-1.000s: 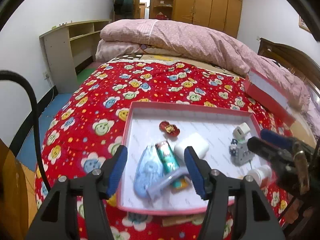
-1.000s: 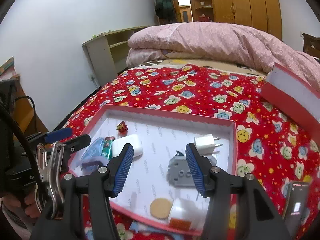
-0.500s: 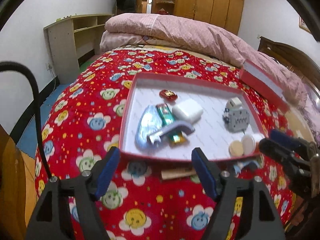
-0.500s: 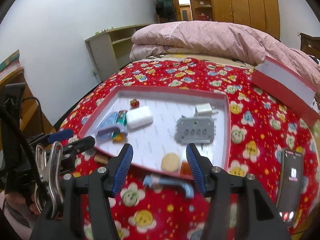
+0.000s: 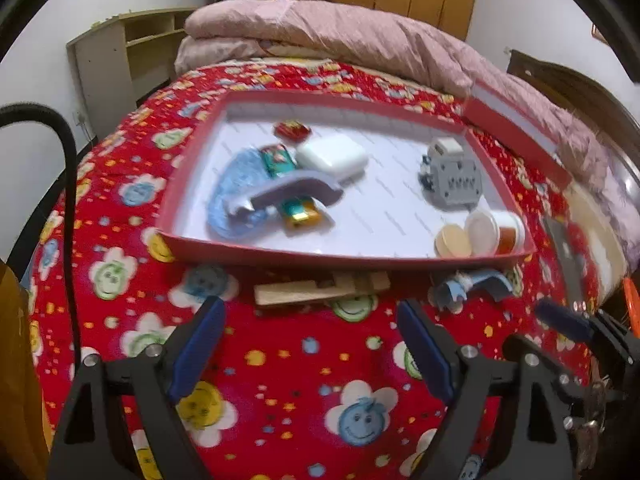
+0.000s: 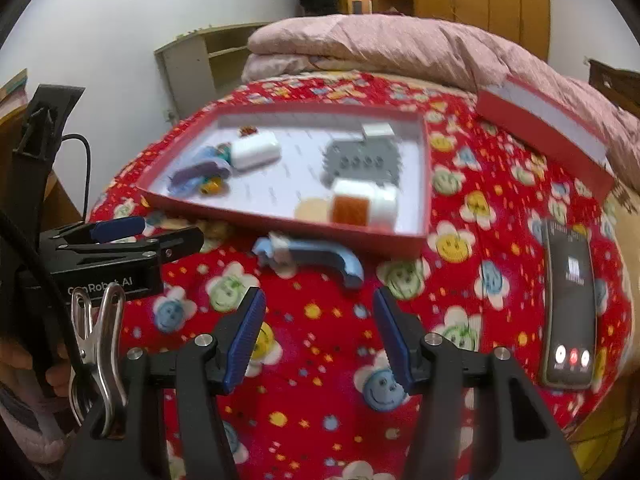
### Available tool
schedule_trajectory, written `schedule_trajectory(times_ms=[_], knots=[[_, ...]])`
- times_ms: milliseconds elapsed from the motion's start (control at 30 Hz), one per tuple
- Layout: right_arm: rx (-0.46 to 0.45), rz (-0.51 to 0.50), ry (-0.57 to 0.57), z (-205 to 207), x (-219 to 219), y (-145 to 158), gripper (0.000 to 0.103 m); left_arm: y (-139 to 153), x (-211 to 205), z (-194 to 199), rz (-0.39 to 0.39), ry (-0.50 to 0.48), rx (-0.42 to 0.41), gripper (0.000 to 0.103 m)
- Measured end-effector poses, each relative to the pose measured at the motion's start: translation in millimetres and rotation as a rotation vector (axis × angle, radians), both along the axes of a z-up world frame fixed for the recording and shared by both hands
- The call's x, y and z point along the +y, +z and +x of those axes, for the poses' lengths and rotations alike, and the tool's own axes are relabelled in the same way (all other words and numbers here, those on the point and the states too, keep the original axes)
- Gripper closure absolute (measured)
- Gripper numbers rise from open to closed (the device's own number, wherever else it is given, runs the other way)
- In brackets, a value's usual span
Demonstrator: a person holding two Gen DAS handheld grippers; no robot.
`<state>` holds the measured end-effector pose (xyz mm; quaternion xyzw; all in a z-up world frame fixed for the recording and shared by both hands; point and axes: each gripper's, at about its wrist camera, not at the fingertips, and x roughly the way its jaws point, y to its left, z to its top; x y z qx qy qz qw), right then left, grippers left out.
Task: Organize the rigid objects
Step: 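Lift both tools out of the box and move toward remaining items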
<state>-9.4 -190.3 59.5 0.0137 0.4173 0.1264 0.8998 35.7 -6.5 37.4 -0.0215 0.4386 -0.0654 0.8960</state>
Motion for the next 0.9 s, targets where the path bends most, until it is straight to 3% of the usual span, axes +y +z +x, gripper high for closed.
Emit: schedule_trajectory(times_ms=[100,333,567,667,800,900], knots=[[0.018,0.006,-0.016,0,-6,-9,0.046,-8,-8,6,-0.006,0.000,0.023,0.012],[0.037,0.017,-0.027,2,-10,-22,0.046,-11,-12,15,0.004,0.052,-0.015,0.009],[0.011,0.007,-0.015,-2,-4,-26,0.034,-14,-19,20,0.048,0.083,-0.038,0.010],[0.001,0.003,-0.012,-3,-1,-26,0.030,-16,-23,17,0.094,0.079,-0.054,0.014],[-0.010,-0.010,-0.010,-3,3,-28,0.026,-15,-19,14,0.084,0.088,-0.064,0.022],[-0.018,-0.002,-0.011,-4,3,-28,0.023,-14,-15,13,0.066,0.082,-0.063,0.022]])
